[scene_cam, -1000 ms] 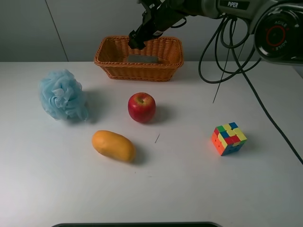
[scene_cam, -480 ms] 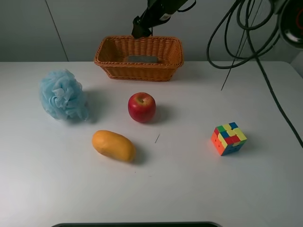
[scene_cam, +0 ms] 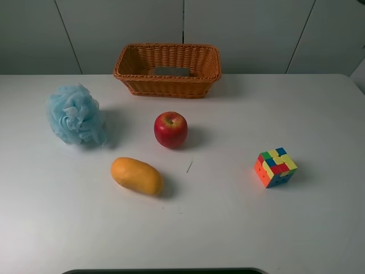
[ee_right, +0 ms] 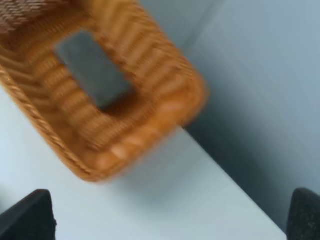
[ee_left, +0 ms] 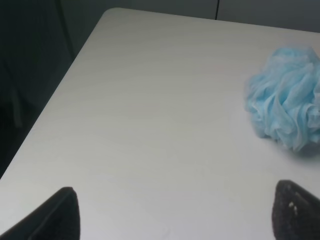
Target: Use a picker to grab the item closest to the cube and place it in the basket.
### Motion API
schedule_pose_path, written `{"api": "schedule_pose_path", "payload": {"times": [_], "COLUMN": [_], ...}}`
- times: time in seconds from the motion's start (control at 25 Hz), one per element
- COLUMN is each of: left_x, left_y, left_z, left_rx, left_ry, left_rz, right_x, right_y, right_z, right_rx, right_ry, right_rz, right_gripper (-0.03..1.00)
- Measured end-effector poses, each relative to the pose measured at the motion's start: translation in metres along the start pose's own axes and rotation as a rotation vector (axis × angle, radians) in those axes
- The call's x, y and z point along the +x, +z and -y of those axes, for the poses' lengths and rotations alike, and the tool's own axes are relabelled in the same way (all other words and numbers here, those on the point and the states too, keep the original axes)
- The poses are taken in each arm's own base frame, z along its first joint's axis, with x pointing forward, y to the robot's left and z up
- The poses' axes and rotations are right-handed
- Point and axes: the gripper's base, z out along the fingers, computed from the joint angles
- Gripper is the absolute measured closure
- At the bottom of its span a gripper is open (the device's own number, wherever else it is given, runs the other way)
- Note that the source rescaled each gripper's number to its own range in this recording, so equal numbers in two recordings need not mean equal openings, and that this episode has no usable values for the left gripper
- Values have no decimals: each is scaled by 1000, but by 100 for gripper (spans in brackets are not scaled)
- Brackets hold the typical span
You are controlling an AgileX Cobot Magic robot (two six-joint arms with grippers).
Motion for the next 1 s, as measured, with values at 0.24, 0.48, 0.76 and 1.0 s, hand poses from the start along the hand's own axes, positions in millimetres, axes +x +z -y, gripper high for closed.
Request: {"api": "schedule_pose_path", "payload": {"times": [0.24,0.48,0.76,1.0], "left_x": [0,0,0,0], "left_y": [0,0,0,0], "left_z": [0,0,0,0], "left_rx": [0,0,0,0], "left_ry": [0,0,0,0], "left_rz": [0,0,0,0], "right_x": [42,114,176,238], "right_y": [-103,-158,-193,-205], "right_z": [31,6,-92,-159], "right_rx": [185,246,276,374], "right_ry": [122,245,316,426], "right_rz": [67,1,208,312], "right_gripper": [-3,-3,-3,-3]}}
